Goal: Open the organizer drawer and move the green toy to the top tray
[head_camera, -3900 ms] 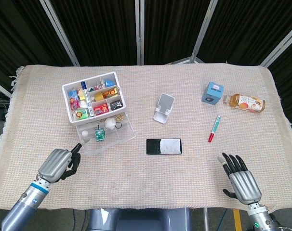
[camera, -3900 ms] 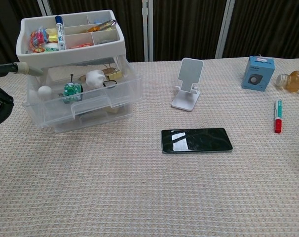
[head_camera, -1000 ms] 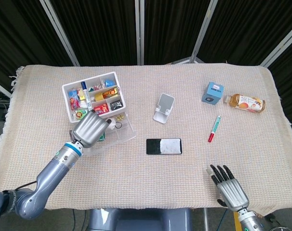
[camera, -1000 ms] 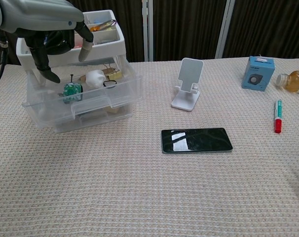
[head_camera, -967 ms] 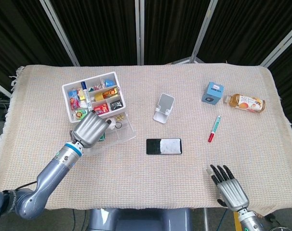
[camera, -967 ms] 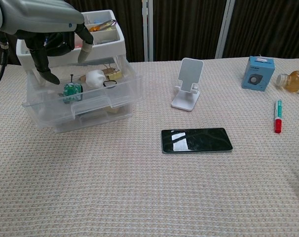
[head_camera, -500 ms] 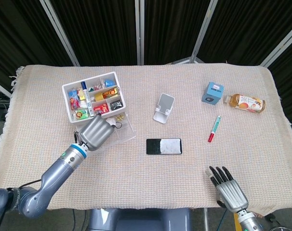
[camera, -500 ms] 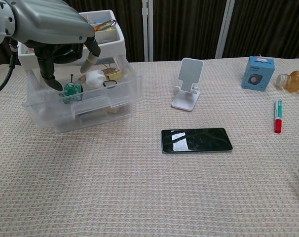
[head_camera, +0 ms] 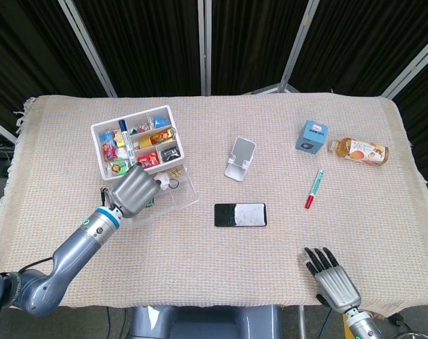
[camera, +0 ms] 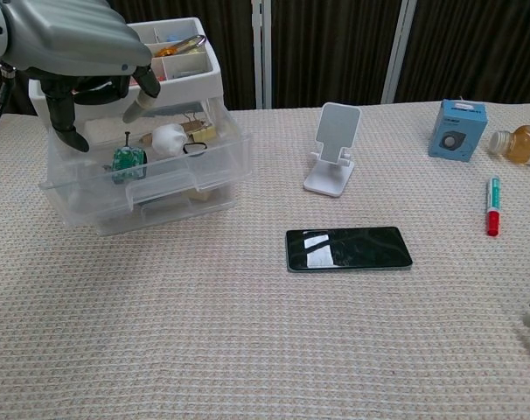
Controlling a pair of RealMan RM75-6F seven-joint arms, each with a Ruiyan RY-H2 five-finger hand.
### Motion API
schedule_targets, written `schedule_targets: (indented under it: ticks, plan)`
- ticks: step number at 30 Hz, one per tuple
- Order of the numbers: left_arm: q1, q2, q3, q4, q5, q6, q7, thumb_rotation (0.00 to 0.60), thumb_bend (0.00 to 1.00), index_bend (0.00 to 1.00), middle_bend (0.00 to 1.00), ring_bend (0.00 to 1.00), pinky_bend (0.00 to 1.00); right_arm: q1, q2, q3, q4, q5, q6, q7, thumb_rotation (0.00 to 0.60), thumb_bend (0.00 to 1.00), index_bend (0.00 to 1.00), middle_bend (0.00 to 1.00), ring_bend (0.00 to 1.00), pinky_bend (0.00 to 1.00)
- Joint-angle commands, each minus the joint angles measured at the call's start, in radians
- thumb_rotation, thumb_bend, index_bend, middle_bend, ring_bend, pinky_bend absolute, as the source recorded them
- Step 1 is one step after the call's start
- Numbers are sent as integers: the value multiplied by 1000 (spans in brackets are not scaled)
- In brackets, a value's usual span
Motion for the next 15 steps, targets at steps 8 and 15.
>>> schedule_targets:
  ticks: [8, 15]
  plan:
    - [-4, -31, 37, 63, 71, -30, -30, 600, 86, 482, 762, 620, 476, 1, -5, -1, 4, 4, -7, -9, 600, 19, 0, 0, 0, 0]
    - [-7, -45, 57, 84, 78, -25, -36, 600, 87, 480, 762, 619, 476, 2, -9, -4, 9, 6, -12, -17, 600, 19, 0, 0, 0, 0]
